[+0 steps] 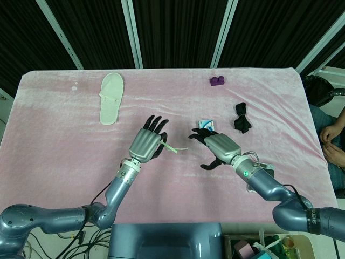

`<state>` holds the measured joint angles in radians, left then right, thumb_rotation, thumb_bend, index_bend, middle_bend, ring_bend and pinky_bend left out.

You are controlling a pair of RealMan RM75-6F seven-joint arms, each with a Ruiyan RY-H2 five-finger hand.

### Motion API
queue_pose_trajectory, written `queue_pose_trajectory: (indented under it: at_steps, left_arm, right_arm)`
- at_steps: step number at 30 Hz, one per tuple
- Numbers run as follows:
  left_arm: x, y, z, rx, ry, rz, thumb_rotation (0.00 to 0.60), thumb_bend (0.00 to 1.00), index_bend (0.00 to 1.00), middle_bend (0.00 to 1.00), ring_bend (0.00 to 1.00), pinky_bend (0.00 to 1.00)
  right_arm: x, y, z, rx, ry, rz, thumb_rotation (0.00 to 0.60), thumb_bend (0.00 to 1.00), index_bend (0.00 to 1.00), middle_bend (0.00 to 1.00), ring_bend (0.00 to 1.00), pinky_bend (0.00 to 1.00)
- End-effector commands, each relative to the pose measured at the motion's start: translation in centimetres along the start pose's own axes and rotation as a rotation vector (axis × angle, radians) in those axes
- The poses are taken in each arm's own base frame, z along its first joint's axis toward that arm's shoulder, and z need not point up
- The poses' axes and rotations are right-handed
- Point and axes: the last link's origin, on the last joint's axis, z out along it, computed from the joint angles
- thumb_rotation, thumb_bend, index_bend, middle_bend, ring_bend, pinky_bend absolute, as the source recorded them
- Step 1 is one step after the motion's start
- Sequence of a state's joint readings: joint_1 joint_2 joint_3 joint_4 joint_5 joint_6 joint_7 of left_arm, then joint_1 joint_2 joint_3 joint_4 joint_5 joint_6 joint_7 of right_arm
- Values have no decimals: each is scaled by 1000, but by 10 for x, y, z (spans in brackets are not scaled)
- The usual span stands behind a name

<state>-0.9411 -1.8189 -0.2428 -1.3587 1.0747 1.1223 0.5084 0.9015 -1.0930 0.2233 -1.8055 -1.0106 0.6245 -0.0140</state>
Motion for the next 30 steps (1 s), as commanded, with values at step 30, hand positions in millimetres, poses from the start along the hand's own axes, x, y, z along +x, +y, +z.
queue_pose_trajectory:
  at_steps: [30]
  left_arm:
    - [-3,3,-7,-27,7,-2,600,497,574,111,0,0]
  right_arm:
    - [-22,-22,45,-33,28,22,600,276,452,0,0,128]
